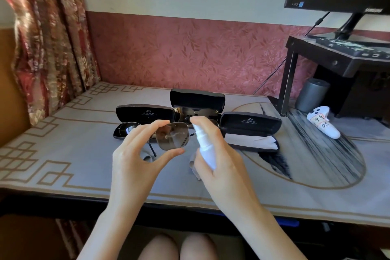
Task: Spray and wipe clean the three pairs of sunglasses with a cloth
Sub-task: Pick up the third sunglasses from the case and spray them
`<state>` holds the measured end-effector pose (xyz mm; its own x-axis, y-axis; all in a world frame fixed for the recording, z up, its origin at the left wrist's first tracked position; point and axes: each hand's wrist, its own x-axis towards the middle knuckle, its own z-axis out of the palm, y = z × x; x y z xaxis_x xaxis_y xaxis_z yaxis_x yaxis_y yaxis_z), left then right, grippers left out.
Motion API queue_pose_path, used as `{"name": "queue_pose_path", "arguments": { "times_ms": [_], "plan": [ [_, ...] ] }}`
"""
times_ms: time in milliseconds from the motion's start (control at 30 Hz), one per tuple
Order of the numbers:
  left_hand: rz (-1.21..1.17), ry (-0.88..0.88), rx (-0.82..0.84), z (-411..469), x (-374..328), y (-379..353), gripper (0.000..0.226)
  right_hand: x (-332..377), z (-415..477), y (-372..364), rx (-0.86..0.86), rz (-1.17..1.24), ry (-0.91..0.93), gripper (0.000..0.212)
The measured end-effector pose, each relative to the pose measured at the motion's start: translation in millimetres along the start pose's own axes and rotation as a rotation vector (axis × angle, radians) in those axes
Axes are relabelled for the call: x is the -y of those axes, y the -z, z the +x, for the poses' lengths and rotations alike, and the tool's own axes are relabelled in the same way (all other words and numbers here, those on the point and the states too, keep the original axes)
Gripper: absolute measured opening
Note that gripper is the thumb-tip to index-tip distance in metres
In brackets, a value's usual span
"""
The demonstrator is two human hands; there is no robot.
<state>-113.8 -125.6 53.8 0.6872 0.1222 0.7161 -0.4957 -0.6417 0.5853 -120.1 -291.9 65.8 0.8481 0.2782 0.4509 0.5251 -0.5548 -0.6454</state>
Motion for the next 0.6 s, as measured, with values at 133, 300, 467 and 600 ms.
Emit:
{"name": "queue_pose_path", "arguments": {
  "times_ms": [133,300,467,600],
  "plan": [
    [0.013,-0.021,0.006,-0.2,-0.1,-2.4,0.055,4.6,3.0,-7.1,-0.003,-0.058,0.013,0.07],
    [0.012,-0.03,-0.001,-0.3,0.4,-3.6,0.055,4.9,1.8,-7.3,-0.04,-0.044,0.027,0.067],
    [0.019,-0.017,0.004,-0.5,0.7,-4.0,0.055,0.2,2.4,-5.8,-0.051,-0.091,0.035,0.074],
    [0.02,-0.013,0.008,-0.7,0.8,-5.1,0.055,2.9,3.0,-4.2,-0.04,-0.066,0.06,0.073]
  ]
}}
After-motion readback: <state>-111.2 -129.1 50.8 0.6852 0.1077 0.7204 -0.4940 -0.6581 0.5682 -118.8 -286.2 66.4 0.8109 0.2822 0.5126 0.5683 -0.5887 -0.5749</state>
